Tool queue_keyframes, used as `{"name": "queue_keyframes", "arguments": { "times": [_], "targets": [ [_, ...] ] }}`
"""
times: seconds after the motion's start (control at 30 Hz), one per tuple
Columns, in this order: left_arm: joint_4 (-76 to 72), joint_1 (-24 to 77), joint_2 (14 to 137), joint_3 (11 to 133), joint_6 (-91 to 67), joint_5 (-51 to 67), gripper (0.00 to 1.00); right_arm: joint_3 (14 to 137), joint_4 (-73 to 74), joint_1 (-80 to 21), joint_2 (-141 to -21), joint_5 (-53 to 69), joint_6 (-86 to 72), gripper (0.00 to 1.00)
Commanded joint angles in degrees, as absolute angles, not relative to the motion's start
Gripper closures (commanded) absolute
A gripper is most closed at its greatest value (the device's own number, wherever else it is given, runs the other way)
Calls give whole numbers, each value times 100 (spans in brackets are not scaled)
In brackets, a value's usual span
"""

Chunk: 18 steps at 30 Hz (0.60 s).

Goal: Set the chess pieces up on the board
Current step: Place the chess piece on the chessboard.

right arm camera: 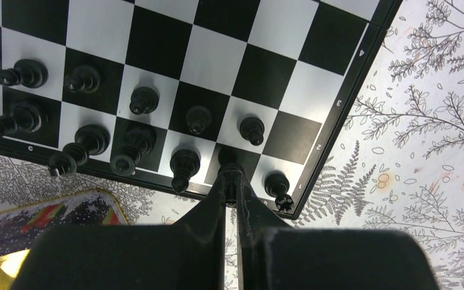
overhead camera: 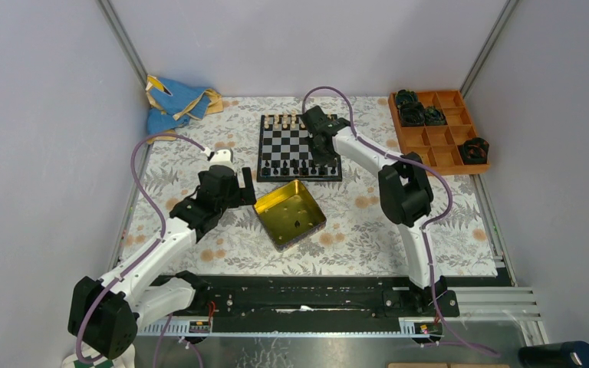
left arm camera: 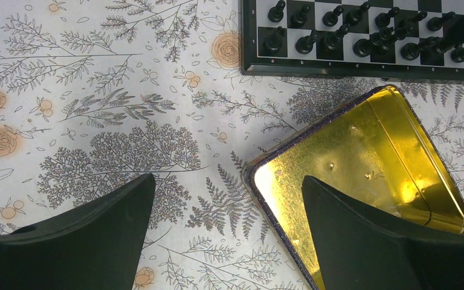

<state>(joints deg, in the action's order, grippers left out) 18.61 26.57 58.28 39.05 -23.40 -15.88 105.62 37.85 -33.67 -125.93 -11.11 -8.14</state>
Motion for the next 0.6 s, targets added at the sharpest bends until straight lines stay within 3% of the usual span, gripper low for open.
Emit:
{"name": "queue_keyframes", "arguments": {
  "times": [0.0,0.57],
  "targets": [
    [1538,2628,5848,3885,-2329,-1714,1,10984,3813,-3294,-12755,-995,-729,100],
    [1538,2628,5884,3885,-2329,-1720,1,11004,3927,-3260,-12809,-892,-796,100]
  ]
}}
